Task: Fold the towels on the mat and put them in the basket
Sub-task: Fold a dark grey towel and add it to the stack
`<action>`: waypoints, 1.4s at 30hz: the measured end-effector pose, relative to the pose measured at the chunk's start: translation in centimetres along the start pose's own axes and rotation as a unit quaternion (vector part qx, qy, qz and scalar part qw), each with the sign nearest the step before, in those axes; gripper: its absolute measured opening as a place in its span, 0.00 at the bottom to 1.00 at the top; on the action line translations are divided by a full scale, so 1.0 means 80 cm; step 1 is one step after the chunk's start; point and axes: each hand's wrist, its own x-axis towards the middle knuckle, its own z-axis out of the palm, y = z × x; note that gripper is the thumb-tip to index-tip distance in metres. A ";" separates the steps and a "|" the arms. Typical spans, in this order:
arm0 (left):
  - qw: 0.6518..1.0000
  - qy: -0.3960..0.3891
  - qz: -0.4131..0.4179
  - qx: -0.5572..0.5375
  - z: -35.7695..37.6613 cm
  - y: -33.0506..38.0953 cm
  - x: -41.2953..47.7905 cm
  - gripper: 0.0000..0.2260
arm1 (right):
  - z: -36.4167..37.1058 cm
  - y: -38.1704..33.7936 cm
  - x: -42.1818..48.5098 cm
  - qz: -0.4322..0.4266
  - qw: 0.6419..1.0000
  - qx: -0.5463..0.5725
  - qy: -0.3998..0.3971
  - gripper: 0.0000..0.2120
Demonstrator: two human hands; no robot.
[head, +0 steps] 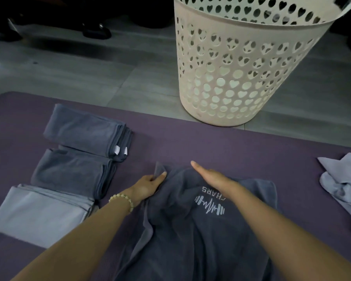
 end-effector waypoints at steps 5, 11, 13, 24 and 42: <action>0.983 0.129 0.120 -0.057 -0.021 0.006 0.006 0.10 | -0.029 -0.009 -0.015 -0.076 0.978 0.172 -0.088 0.16; 0.979 0.129 0.156 -0.019 -0.017 0.028 -0.004 0.14 | -0.025 -0.037 -0.031 -0.178 0.977 0.103 -0.053 0.05; 0.989 0.030 0.141 -0.032 -0.008 0.038 -0.012 0.21 | -0.019 -0.048 -0.035 -0.192 0.975 0.091 -0.070 0.07; 0.979 0.070 0.149 -0.122 -0.006 0.045 -0.009 0.15 | -0.035 -0.032 -0.039 -0.116 0.979 -0.139 -0.094 0.12; 0.977 0.209 0.046 0.021 -0.013 0.018 0.056 0.11 | -0.019 0.028 0.024 -0.184 0.975 -0.102 0.073 0.06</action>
